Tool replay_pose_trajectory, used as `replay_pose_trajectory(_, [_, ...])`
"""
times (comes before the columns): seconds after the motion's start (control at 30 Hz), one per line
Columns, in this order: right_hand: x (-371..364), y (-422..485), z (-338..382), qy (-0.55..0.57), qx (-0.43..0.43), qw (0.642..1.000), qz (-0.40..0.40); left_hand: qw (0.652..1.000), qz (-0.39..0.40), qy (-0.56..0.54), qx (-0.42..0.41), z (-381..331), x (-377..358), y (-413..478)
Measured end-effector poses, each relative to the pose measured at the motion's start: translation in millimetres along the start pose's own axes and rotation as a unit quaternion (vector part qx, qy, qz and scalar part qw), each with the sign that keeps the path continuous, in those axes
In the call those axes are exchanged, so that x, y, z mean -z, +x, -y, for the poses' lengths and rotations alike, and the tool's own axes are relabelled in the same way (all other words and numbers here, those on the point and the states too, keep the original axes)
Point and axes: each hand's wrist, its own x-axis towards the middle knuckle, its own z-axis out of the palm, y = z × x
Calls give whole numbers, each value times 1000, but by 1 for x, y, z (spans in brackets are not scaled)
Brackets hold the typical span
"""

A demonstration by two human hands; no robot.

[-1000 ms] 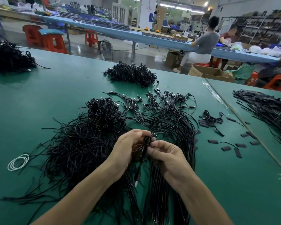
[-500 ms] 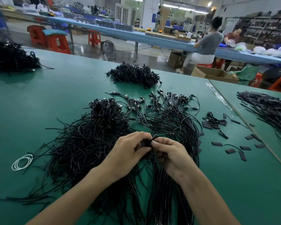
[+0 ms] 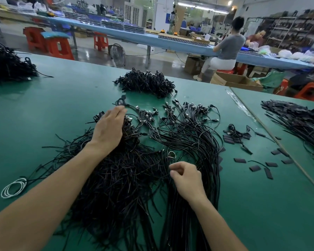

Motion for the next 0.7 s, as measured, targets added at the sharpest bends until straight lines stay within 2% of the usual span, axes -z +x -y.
replay_pose_trajectory(0.07, [-7,2,3,-94,43,995,8,994,86,38,48,8,-9,4])
replay_pose_trajectory(0.1, [-11,2,4,-142,53,988,11,991,106,47,59,10,-12,5])
replay_pose_trajectory(0.2, [-17,5,8,-205,69,976,-28,991,115,65,31,13,-13,8])
replay_pose_trajectory(0.3, [-11,14,9,-280,106,947,-115,993,117,32,15,12,-9,9])
replay_pose_trajectory(0.37, [-2,24,8,-336,92,927,-140,994,108,23,7,13,-7,8])
replay_pose_trajectory(0.43, [7,31,5,-373,49,917,-131,994,108,25,4,13,-6,6])
replay_pose_trajectory(0.53, [18,36,3,-407,17,906,-116,994,105,33,17,12,-7,2])
replay_pose_trajectory(0.7, [27,31,14,-351,95,918,-158,998,55,10,-22,-12,-6,-4])
